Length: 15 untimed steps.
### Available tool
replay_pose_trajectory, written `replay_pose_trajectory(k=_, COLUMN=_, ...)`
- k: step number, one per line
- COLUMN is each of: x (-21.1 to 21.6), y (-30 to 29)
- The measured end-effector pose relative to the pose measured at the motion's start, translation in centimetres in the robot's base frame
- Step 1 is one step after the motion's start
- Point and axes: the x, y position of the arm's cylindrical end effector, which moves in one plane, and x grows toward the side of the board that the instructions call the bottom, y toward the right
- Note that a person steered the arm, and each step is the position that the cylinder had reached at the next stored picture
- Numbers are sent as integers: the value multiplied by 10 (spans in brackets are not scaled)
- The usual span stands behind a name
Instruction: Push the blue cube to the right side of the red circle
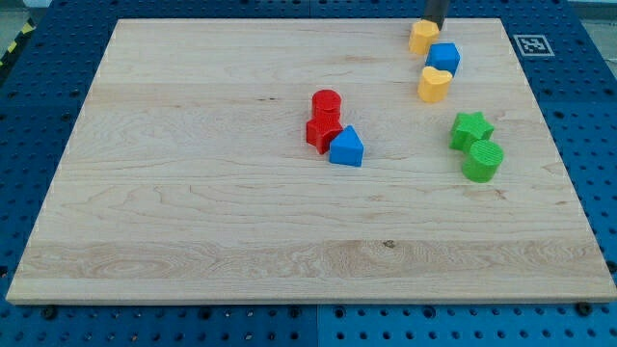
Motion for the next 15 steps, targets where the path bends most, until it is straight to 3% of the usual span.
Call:
replay_pose_trajectory(k=1, x=25, y=-5)
replay_pose_trajectory(k=5, x=52, y=30)
replay_pose_trajectory(k=10, x=73, y=-62)
replay_pose_trajectory(k=15, x=142, y=-72)
